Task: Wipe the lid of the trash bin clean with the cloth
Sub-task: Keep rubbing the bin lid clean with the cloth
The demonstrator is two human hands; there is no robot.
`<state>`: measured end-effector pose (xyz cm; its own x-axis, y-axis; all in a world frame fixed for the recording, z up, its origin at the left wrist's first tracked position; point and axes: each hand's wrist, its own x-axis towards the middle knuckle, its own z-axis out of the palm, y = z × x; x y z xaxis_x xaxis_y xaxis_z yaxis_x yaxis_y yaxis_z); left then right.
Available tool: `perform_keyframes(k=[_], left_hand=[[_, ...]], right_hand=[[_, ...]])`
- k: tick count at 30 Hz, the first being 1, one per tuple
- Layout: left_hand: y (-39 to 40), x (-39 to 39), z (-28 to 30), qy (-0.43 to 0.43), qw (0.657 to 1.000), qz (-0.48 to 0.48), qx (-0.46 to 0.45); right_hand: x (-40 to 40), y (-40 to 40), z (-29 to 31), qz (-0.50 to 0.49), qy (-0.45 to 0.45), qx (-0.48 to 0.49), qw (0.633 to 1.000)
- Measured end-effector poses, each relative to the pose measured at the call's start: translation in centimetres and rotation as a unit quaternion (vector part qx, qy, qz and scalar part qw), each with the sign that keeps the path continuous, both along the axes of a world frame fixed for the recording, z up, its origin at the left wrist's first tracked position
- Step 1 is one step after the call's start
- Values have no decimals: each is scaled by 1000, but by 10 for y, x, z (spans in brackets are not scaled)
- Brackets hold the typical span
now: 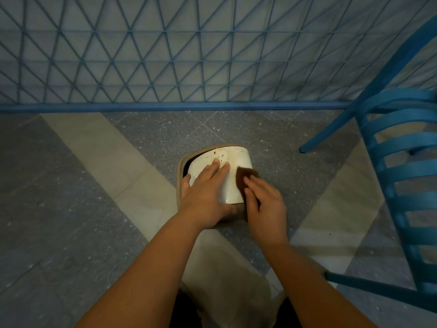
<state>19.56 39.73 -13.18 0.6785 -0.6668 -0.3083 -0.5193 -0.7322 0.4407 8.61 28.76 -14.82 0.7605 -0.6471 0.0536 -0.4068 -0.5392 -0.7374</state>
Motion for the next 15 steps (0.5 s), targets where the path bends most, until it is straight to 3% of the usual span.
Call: perform_keyframes(k=[3, 7, 11, 15], left_hand=[[-1, 1, -1, -5, 1000, -2, 6], [1, 1, 0, -5, 1000, -7, 15], [3, 9, 7, -31, 998, -41, 45], [-6, 22, 19, -126, 976, -110, 137]], right_hand=[[33, -17, 7, 42, 17, -16, 999], [58, -39, 4, -74, 37, 169, 982], [31, -31, -10, -135, 92, 206, 965], [-15, 1, -23, -140, 102, 243, 955]])
